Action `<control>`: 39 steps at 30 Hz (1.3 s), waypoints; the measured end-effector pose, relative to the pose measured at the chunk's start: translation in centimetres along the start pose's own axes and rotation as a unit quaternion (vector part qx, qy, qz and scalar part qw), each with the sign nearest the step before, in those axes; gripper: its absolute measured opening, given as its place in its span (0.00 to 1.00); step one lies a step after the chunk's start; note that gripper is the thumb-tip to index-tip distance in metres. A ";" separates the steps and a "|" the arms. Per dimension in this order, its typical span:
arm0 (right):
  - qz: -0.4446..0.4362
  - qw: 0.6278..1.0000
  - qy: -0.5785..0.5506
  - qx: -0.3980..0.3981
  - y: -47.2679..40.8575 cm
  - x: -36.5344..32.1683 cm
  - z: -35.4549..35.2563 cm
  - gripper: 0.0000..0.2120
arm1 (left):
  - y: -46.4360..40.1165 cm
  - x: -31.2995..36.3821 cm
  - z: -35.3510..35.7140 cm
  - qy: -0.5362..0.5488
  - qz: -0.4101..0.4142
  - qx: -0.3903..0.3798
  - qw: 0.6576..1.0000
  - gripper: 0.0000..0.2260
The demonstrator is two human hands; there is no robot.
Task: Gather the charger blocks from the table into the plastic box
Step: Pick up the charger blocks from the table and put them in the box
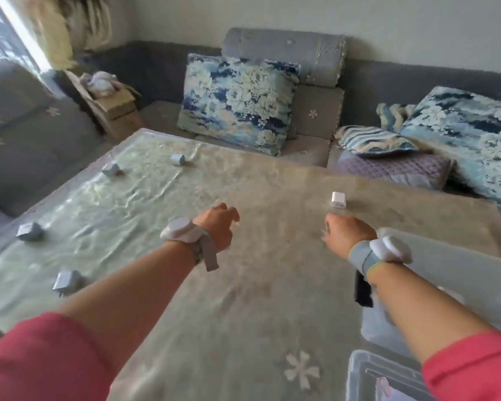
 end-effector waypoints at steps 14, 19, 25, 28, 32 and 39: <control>-0.325 0.914 0.145 -0.197 -1.7 -54.7 14.9 0.34 | 10.9 -52.9 -3.7 0.027 -0.320 -0.037 0.946 0.33; -0.365 0.882 0.157 -0.254 -0.8 -62.8 20.5 0.43 | 7.5 -61.0 -4.0 0.018 -0.345 -0.069 0.936 0.38; -0.352 0.877 0.207 -0.254 -1.8 -63.7 23.0 0.38 | 3.2 -63.5 -3.3 0.057 -0.350 -0.059 0.933 0.32; -0.360 0.872 0.202 -0.262 -2.0 -64.1 23.8 0.34 | 1.7 -64.4 -3.8 0.072 -0.353 0.003 0.933 0.32; -0.389 0.864 0.191 -0.254 -1.7 -64.8 23.8 0.28 | 1.5 -63.9 -4.0 0.078 -0.363 0.033 0.928 0.28; -0.333 0.902 0.093 -0.259 -3.1 -60.9 20.5 0.17 | 2.5 -62.0 -3.3 0.148 -0.348 0.075 0.923 0.20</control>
Point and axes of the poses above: each hand's wrist, its own y-axis away from the middle knuckle, its own z-axis out of the palm, x = y × z, the point moved 10 cm from there along -y, towards the middle knuckle, and after that the axes turned 10 degrees about -x, right-handed, at the moved point
